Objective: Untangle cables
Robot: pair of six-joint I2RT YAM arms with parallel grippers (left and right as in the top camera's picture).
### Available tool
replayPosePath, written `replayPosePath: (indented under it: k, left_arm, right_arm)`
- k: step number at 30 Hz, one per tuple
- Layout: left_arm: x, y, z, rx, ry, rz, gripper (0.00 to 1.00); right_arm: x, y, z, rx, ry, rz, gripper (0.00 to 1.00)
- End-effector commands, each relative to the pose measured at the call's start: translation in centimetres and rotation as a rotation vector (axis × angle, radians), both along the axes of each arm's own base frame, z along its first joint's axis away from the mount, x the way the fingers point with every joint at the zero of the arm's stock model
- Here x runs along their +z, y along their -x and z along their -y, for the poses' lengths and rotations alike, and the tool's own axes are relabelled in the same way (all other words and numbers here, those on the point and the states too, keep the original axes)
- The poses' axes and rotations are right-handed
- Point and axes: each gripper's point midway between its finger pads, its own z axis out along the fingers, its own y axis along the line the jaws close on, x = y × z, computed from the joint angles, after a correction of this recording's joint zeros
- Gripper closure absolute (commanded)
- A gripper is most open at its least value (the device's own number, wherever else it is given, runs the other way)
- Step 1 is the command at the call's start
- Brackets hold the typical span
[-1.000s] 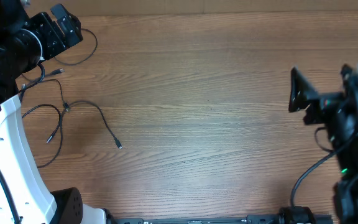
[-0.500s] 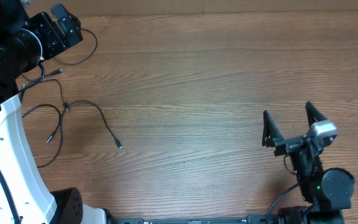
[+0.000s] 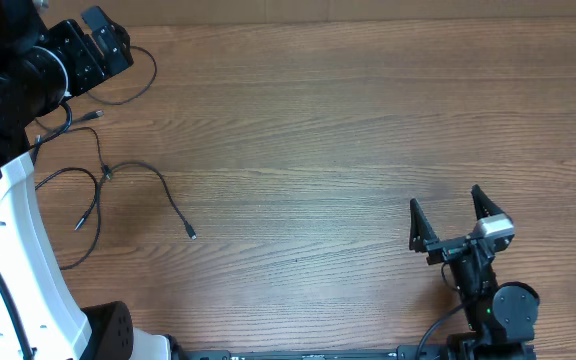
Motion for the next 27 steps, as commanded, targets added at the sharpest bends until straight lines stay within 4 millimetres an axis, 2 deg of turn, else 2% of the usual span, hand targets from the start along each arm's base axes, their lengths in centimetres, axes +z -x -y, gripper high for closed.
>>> replayPosePath:
  k: [1, 5, 7, 27]
  left_arm:
    - [0.2, -0.2, 0.2, -0.002, 0.017, 0.007, 0.0]
    - [0.2, -0.2, 0.2, -0.002, 0.017, 0.007, 0.0]
    - [0.2, -0.2, 0.2, -0.002, 0.017, 0.007, 0.0]
    - [0.2, -0.2, 0.2, -0.002, 0.017, 0.007, 0.0]
  right_arm:
    - [-1.1, 0.1, -0.2, 0.008, 0.004, 0.005, 0.0]
    - [-2.2, 0.2, -0.2, 0.008, 0.008, -0.038, 0.0]
    - [-3.4, 0.2, -0.1, 0.007, 0.005, -0.091, 0.0]
    - [-3.2, 0.2, -0.2, 0.008, 0.005, -0.084, 0.0]
